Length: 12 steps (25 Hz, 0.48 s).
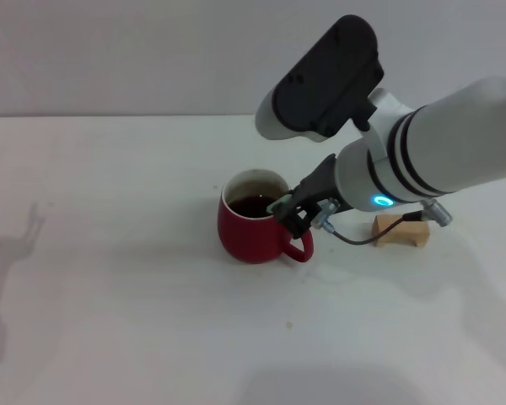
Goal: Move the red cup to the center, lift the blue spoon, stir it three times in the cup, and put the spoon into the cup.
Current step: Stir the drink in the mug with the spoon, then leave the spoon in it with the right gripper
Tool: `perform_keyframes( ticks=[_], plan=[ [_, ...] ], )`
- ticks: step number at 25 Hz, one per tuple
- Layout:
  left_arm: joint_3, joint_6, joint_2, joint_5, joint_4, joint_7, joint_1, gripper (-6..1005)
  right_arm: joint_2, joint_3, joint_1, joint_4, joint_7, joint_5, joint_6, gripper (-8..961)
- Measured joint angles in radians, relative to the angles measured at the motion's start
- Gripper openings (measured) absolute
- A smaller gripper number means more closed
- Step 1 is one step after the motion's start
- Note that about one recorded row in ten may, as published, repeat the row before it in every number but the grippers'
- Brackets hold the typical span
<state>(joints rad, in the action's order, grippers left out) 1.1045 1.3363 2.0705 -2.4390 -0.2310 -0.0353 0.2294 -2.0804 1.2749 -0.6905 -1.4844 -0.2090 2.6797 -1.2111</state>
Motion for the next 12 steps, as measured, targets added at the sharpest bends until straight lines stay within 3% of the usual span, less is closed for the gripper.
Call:
perform_keyframes(
  ticks=[12],
  plan=[
    [-0.002,0.012,0.000,0.000,-0.001,0.000,-0.002,847,-0.001,-0.002,-0.042,0.061,0.007,-0.004,0.097,128]
  ],
)
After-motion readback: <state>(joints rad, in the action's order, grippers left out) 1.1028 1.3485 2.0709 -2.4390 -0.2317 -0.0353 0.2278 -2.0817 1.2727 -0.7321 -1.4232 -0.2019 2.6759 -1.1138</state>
